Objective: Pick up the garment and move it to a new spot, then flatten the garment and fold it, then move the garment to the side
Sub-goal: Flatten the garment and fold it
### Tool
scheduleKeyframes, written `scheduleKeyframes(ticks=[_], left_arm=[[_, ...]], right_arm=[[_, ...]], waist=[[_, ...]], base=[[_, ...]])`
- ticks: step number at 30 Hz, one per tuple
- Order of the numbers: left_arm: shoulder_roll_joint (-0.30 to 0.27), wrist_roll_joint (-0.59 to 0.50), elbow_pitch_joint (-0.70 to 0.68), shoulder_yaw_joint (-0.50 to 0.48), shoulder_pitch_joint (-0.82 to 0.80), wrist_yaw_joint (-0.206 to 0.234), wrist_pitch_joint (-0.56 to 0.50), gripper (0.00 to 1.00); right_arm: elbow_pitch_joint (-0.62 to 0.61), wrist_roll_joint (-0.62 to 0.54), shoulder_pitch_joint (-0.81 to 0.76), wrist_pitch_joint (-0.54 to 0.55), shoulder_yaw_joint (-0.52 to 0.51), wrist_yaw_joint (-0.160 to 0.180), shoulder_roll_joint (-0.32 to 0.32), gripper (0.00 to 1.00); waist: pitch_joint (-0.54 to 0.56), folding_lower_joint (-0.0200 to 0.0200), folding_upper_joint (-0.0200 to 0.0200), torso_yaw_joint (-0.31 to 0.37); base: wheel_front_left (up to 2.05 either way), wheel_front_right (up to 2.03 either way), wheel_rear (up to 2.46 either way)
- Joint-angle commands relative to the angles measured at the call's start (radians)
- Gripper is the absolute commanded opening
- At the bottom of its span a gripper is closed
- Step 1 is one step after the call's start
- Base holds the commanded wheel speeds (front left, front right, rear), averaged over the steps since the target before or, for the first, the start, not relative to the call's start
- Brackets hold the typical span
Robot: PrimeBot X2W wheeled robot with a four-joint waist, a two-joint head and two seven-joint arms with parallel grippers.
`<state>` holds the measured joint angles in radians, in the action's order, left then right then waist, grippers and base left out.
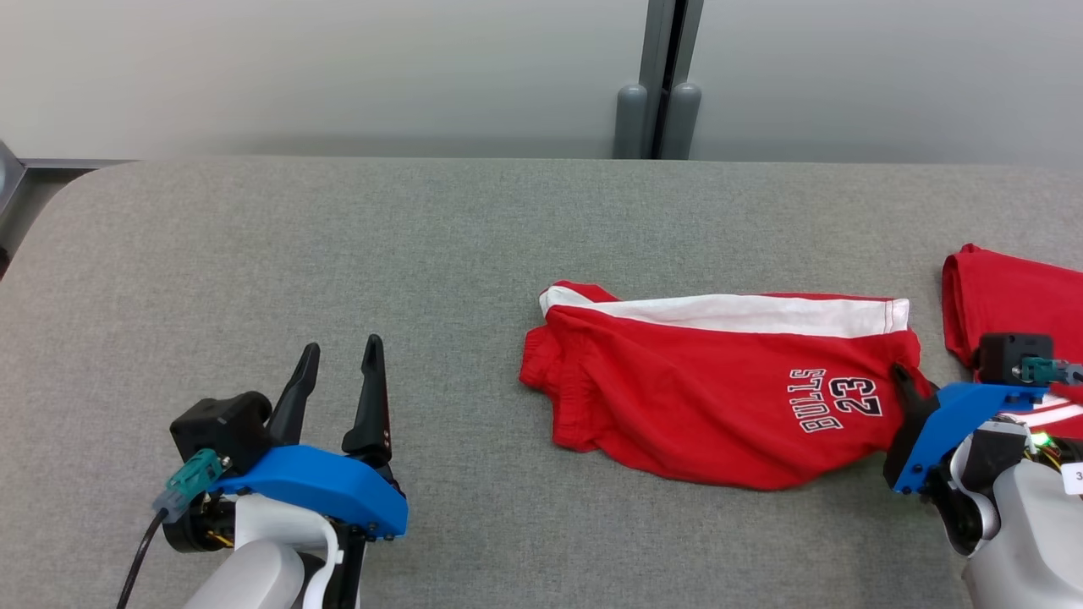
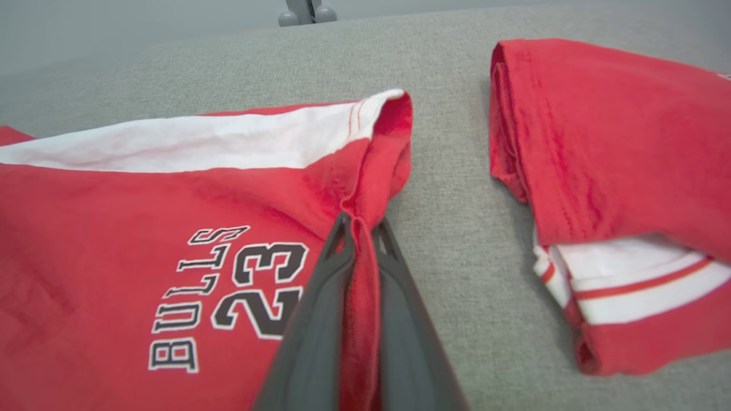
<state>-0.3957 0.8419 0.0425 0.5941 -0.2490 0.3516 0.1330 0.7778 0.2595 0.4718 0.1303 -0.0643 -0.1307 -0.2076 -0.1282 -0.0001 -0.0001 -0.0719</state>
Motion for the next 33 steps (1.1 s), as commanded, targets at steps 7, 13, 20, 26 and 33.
scheduleKeyframes(ticks=[7, 13, 20, 26, 33], left_arm=[[0.007, 0.001, 0.011, 0.006, 0.006, -0.006, -0.002, 1.00], [0.017, 0.010, 0.023, 0.004, 0.010, -0.011, 0.013, 1.00], [0.036, 0.015, 0.038, 0.010, -0.017, -0.026, 0.022, 1.00], [0.047, 0.020, 0.058, 0.014, -0.033, -0.040, 0.029, 1.00], [0.058, 0.021, 0.078, 0.015, -0.043, -0.049, 0.038, 1.00]], right_arm=[[-0.140, -0.033, -0.035, 0.038, -0.024, 0.000, 0.073, 0.00], [-0.288, 0.006, -0.013, 0.095, 0.070, 0.000, 0.132, 0.00], [-0.298, 0.056, 0.024, 0.137, 0.179, 0.000, 0.156, 0.00], [-0.206, 0.136, 0.081, 0.114, 0.284, 0.000, 0.154, 0.00], [-0.081, 0.186, 0.150, 0.040, 0.363, 0.000, 0.155, 0.39]], waist=[[0.012, 0.0001, 0.0001, -0.012], [0.015, 0.0001, 0.0001, -0.046], [0.003, 0.0001, 0.0001, -0.094], [-0.014, 0.0001, 0.0001, -0.122], [-0.022, 0.0001, 0.0001, -0.129]], base=[[0.00, 0.00, 0.00], [0.00, 0.00, 0.00], [0.00, 0.00, 0.00], [0.00, 0.00, 0.00], [0.00, 0.00, 0.00]])
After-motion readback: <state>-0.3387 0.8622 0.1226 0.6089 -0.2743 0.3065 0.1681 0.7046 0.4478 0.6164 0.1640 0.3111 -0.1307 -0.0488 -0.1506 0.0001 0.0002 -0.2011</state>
